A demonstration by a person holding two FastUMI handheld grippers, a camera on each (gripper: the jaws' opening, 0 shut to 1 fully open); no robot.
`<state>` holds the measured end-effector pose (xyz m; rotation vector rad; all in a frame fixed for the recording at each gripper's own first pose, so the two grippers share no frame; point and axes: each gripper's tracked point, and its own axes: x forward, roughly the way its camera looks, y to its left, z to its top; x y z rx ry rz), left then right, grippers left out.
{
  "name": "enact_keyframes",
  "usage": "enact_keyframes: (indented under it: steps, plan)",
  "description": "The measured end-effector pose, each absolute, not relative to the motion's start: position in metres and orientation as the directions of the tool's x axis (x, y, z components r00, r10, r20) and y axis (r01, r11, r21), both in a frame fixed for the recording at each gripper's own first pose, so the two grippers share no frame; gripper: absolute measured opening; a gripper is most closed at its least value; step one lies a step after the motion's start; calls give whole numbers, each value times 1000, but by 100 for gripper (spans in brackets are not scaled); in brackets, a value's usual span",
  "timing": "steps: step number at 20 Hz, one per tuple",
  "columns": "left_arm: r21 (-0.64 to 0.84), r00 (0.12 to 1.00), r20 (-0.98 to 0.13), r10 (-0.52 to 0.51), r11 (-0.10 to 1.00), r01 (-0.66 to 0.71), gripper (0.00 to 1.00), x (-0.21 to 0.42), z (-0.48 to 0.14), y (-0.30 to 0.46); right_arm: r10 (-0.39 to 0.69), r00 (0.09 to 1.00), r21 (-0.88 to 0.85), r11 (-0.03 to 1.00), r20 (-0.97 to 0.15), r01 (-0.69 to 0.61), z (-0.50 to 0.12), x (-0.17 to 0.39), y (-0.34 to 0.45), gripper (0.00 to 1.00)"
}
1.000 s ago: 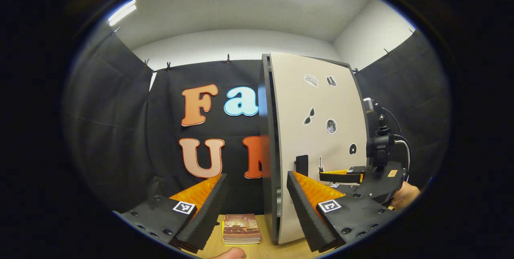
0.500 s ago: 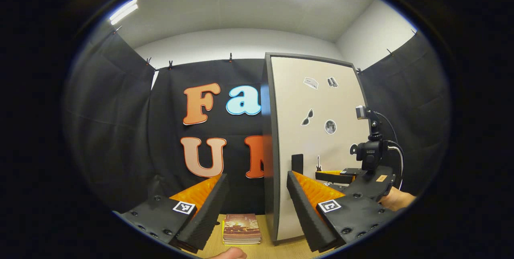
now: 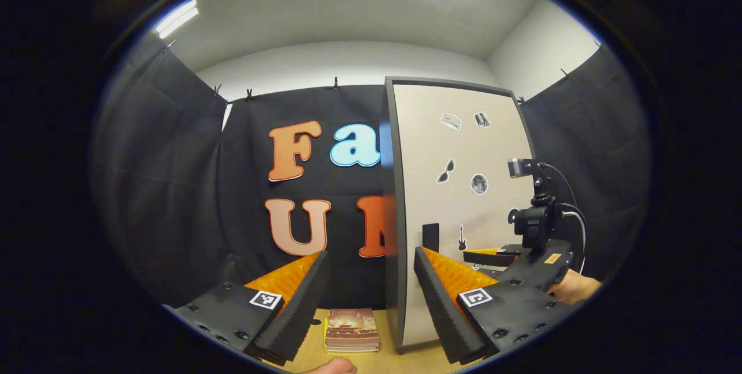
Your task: Open the cabinet door with the right hand, grasp the bottle in the cabinet with the left hand and place it on the coaster, then close the cabinet door with the right hand.
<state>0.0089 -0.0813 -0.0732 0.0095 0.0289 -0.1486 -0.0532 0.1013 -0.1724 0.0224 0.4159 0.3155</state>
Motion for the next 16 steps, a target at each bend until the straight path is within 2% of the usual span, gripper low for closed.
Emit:
enact_keyframes:
  steps: [5,10,16]
  plan:
    - [14,991,-6,-136,991,136,94,1,-52,-86,325,880,158,945,-347,-286,-127,-81,75,76]
    - [34,990,32,-136,990,135,96,-14,-28,-100,275,921,99,961,-276,-257,-76,-110,30,77]
    - [47,988,18,-154,987,153,94,-24,-35,-117,249,945,69,968,-214,-239,-24,-163,-18,80]
